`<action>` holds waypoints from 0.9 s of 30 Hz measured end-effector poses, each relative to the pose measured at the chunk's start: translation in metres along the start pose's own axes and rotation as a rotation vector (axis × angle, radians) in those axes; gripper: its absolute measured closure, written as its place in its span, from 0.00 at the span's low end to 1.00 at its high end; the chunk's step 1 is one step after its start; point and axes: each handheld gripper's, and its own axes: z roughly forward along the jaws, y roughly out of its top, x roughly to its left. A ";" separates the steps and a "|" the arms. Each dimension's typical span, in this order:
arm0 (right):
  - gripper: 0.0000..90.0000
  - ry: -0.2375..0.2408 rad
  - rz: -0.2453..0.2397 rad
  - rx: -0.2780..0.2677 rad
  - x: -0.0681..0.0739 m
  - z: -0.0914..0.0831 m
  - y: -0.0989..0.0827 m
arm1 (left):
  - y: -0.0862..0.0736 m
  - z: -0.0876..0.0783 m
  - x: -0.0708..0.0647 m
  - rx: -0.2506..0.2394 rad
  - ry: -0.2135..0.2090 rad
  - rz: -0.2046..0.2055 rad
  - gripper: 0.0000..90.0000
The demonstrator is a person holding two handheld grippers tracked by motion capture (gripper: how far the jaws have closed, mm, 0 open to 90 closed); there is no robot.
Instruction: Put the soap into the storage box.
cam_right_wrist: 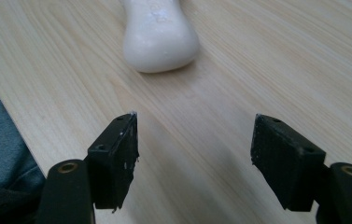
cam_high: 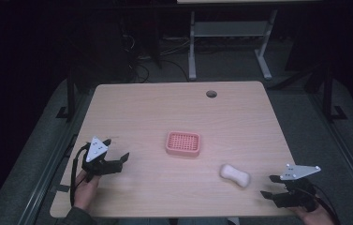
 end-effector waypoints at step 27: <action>0.33 0.006 -0.113 0.030 0.013 0.010 0.040 | -0.001 -0.002 0.002 -0.002 0.006 -0.005 0.16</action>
